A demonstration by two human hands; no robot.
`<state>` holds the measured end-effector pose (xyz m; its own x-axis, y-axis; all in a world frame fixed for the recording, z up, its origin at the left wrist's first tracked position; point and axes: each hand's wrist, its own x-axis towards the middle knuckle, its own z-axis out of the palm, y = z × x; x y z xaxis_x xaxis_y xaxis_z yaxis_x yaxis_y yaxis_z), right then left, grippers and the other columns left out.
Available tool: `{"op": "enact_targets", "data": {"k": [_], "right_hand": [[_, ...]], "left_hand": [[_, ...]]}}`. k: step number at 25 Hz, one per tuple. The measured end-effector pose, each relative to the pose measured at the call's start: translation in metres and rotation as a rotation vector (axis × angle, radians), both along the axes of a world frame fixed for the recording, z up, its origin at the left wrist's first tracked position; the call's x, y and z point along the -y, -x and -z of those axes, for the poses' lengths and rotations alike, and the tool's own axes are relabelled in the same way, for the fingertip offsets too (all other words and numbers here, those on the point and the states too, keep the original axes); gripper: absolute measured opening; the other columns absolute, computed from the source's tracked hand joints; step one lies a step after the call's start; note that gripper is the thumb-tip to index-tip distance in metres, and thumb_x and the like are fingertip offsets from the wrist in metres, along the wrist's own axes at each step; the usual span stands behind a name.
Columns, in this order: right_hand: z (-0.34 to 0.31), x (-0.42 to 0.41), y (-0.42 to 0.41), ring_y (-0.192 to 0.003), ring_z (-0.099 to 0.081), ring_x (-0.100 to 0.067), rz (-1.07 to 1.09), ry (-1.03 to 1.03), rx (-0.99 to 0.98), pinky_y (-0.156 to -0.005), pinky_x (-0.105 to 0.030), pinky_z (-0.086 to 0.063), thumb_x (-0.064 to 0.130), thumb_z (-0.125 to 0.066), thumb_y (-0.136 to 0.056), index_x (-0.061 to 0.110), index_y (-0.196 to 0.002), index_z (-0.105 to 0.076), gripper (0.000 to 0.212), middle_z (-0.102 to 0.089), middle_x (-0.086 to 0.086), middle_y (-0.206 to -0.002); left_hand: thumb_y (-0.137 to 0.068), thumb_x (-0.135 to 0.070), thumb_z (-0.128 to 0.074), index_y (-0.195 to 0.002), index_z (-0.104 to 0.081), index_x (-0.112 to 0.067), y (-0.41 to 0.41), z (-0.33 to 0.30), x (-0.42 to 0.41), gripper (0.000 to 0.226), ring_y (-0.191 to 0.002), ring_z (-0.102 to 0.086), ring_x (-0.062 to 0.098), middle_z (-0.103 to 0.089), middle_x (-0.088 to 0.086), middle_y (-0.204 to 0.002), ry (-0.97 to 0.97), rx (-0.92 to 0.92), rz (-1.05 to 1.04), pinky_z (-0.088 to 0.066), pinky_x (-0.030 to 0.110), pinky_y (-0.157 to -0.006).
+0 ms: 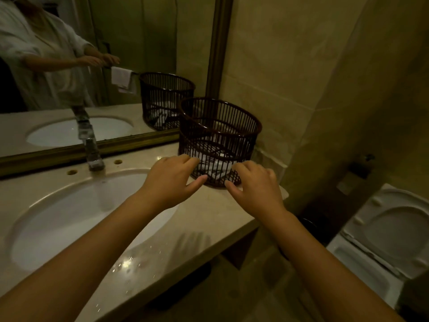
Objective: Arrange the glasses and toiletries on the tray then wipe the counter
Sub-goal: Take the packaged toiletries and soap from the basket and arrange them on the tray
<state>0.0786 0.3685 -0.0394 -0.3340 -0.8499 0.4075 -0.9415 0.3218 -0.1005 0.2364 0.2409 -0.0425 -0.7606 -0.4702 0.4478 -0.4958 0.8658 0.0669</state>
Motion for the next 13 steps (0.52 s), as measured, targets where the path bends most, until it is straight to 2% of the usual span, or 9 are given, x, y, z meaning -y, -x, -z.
{"op": "enact_targets", "data": {"k": [5, 8, 13], "right_hand": [[-0.025, 0.065, 0.07, -0.113, -0.05, -0.022, -0.068, -0.017, -0.021, -0.095, -0.042, -0.034, 0.044, -0.05, -0.087, 0.021, -0.126, -0.049, 0.044, -0.056, -0.002, -0.121], [-0.045, 0.106, 0.108, -0.113, -0.05, -0.023, -0.124, -0.05, -0.048, -0.096, -0.044, -0.033, 0.045, -0.05, -0.087, 0.022, -0.125, -0.049, 0.044, -0.056, -0.002, -0.121], [-0.051, 0.165, 0.17, -0.117, -0.049, -0.02, -0.245, -0.113, -0.042, -0.101, -0.046, -0.032, 0.045, -0.051, -0.087, 0.025, -0.128, -0.046, 0.046, -0.054, 0.0, -0.127]], "left_hand": [[-0.086, -0.054, -0.04, -0.114, -0.055, -0.018, 0.069, -0.011, 0.064, 0.048, -0.091, -0.061, 0.022, -0.066, 0.004, -0.103, 0.03, -0.055, 0.005, -0.044, 0.034, -0.075], [-0.086, -0.054, -0.04, -0.12, -0.053, -0.019, 0.103, -0.021, 0.099, 0.051, -0.094, -0.06, 0.021, -0.065, 0.004, -0.107, 0.039, -0.036, -0.003, -0.044, 0.033, -0.077], [-0.086, -0.057, -0.034, -0.126, -0.049, -0.019, 0.145, -0.018, 0.147, 0.057, -0.104, -0.057, 0.02, -0.061, 0.003, -0.116, 0.059, 0.01, -0.039, -0.043, 0.035, -0.087]]}}
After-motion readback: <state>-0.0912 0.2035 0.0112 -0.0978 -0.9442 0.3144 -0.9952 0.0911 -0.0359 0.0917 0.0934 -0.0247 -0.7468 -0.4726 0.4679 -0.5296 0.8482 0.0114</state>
